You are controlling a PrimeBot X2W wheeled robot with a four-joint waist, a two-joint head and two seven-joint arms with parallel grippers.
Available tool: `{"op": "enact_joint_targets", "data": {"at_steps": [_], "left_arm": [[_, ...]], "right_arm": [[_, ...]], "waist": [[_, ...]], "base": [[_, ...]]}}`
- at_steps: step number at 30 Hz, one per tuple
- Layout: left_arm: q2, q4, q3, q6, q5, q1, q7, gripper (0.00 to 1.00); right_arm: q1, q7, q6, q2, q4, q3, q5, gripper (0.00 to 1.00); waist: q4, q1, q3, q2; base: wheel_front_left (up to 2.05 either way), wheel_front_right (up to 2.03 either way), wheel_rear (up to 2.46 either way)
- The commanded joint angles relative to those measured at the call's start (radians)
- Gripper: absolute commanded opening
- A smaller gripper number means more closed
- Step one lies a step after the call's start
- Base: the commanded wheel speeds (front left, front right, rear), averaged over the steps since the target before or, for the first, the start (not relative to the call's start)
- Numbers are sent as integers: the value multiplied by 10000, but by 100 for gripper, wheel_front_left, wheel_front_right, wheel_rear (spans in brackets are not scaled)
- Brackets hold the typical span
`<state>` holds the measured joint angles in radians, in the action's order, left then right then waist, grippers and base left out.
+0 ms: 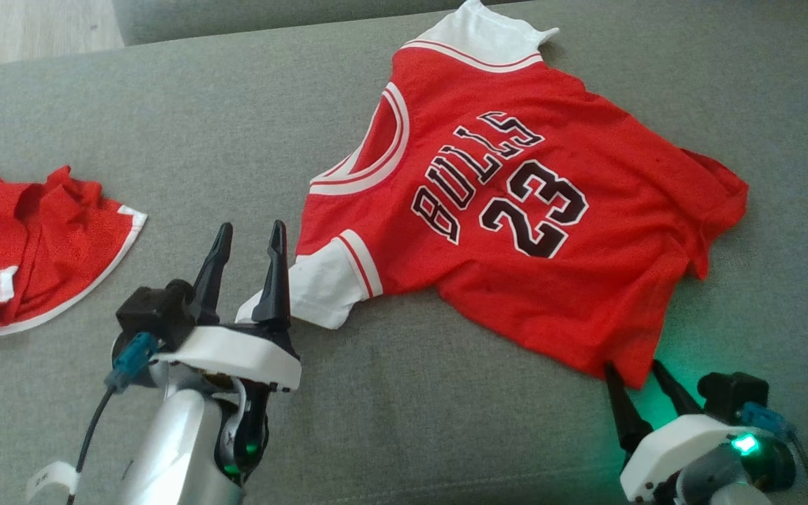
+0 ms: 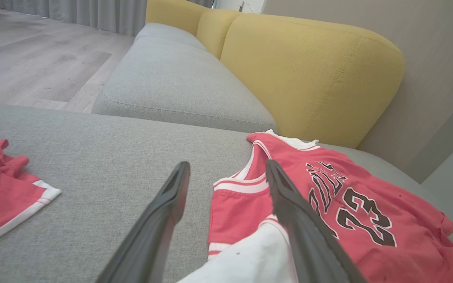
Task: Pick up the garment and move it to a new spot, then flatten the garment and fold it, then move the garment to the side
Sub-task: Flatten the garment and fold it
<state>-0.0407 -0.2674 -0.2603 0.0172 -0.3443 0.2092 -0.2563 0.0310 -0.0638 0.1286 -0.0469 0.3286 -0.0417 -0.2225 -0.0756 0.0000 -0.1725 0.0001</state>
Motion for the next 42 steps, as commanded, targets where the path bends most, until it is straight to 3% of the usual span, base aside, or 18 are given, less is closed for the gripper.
{"op": "enact_joint_targets", "data": {"at_steps": [1, 2, 3, 5, 13, 19, 24, 36, 42], "left_arm": [[-95, 261, 250, -6, 33, 410, -55, 100], [-95, 260, 256, -4, 33, 405, -55, 100], [-95, 264, 268, 3, 31, 400, -55, 100], [-95, 275, 305, 9, 33, 386, -55, 100], [-95, 263, 425, -17, 112, 347, -55, 100], [-95, 186, 395, -82, 200, 354, -55, 100], [-95, 59, 337, -135, 270, 288, -55, 100], [-168, -1840, -243, -796, 708, -102, -55, 100], [-282, -2703, -256, -871, 743, -81, -55, 100]], "right_arm": [[-155, -119, 21, -38, -221, -323, -187, 100], [-146, -225, 21, -37, -189, -399, -299, 100], [-135, -347, 21, -37, -166, -469, -427, 76], [-129, -536, 21, -36, -182, -558, -648, 0], [-426, -418, 21, -35, -683, 158, -665, 0], [-855, -429, 21, -34, -1019, 1880, 311, 0], [-1060, -560, 21, -34, -1057, 2523, 683, 0], [-1086, -480, 21, -34, -874, 2364, 561, 0], [-1043, -407, 21, -34, -697, 2286, 519, 0]], "waist": [[29, 0, 15, -1], [41, 0, 23, -1], [48, 0, 28, -1], [46, 0, 31, -1], [-6, 0, 10, -1], [66, 0, 26, -1], [166, 0, 55, -1], [379, 0, 295, -1], [404, 0, 445, -1]], "base": [[0, 0, 0], [0, 0, 0], [0, 0, 0], [0, 0, 0], [0, 0, 0], [0, 0, 0], [0, 0, 0], [0, 0, 0], [0, 0, 0]]}}
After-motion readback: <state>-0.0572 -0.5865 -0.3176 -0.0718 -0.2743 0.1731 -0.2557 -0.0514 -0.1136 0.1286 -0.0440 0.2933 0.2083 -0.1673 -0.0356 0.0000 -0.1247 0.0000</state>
